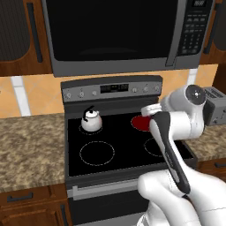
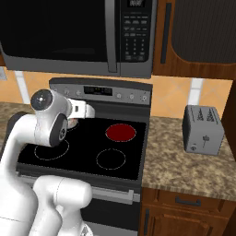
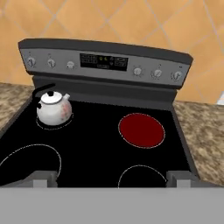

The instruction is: Turn off the rear right burner of the stove.

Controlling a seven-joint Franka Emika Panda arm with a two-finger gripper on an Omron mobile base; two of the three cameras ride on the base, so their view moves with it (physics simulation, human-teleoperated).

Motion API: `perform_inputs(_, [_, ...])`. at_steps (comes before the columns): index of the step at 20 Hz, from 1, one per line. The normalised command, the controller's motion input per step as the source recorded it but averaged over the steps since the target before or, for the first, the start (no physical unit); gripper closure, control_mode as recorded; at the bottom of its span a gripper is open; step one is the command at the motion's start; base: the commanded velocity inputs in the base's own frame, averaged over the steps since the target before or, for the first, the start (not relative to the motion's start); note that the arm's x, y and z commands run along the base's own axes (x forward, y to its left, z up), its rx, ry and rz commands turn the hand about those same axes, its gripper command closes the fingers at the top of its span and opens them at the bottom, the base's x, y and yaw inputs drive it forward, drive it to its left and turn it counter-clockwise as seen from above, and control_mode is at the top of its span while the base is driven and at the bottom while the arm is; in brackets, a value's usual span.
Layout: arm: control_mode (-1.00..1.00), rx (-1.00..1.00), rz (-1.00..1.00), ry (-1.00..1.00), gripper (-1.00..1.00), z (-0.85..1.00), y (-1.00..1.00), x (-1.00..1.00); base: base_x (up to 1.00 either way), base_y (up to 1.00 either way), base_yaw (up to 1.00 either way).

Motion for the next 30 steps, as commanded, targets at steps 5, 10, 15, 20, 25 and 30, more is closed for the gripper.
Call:
perform_inputs(5, [-1.0, 0.08, 0.0, -0.34, -1.0, -0.14, -0.53, 0.0, 0.0, 0.0, 0.0])
perform_inputs(10, [-1.0, 0.11, 0.0, -0.31, -1.0, -0.14, -0.51, 0.0, 0.0, 0.0, 0.0])
perform_inputs(15, [-1.0, 0.25, 0.0, -0.18, -1.0, -0.04, -0.4, 0.0, 0.0, 0.0, 0.0])
perform_inputs(20, [-1.0, 0.33, -0.05, -0.02, -1.0, 0.0, -0.16, 0.16, 0.0, 0.0, 0.0])
perform_inputs(25, [-1.0, 0.3, -0.09, 0.0, -1.0, 0.0, 0.0, 0.46, 0.0, 0.0, 0.0])
perform_inputs(30, [-1.0, 0.27, -0.05, 0.0, -1.0, 0.0, 0.0, 0.52, 0.0, 0.0, 0.0])
